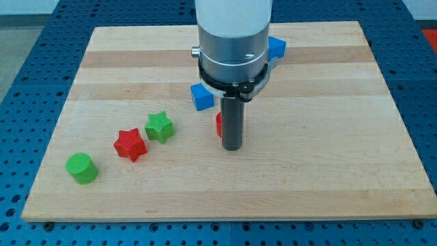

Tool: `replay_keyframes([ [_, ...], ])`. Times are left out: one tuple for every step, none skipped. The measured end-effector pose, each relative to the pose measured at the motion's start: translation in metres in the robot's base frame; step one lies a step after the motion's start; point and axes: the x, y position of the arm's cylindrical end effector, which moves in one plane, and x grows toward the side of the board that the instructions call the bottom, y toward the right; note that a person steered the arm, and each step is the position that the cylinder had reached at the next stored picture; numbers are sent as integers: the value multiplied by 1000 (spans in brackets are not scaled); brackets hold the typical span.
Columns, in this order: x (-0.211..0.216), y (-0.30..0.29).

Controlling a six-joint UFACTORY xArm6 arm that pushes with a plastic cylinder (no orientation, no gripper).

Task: Move the red circle close to the blue cube

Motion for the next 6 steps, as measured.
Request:
replay_keyframes([
  [0, 13],
  [-1, 28],
  [-14, 21],
  [-25, 15],
  [-36, 6],
  [-48, 4],
])
